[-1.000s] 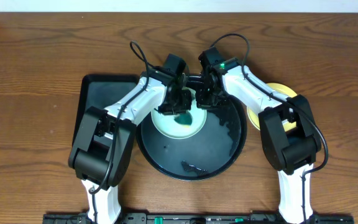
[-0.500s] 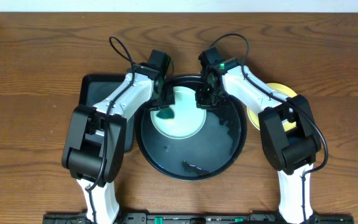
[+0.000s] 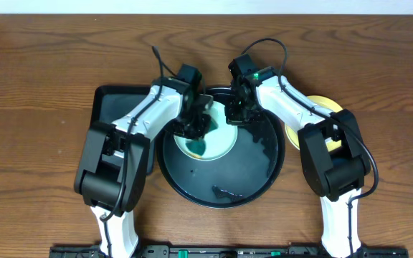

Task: Clean dirty plates on tray and stack at the side
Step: 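Scrub the pale green plate with the sponge in the left gripper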

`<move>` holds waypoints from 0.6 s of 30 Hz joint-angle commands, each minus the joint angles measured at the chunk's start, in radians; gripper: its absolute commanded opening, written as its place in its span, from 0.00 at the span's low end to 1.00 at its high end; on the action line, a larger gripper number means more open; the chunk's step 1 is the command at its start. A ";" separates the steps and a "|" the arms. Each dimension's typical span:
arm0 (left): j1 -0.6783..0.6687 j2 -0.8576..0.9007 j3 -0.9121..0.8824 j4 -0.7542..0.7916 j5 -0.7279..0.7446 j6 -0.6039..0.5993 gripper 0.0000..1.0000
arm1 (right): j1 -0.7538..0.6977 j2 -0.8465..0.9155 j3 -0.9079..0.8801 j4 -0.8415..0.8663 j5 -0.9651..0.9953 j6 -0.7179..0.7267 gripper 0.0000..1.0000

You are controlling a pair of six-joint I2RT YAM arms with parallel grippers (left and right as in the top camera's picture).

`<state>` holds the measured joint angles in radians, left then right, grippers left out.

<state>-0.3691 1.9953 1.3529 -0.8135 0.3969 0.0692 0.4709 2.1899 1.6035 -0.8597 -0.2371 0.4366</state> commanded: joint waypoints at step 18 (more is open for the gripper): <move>-0.003 0.004 -0.007 0.056 -0.468 -0.403 0.07 | 0.022 0.053 -0.008 0.001 0.024 0.018 0.01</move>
<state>-0.3767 1.9953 1.3529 -0.7055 0.0368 -0.2115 0.4736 2.1899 1.6035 -0.8612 -0.2390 0.4366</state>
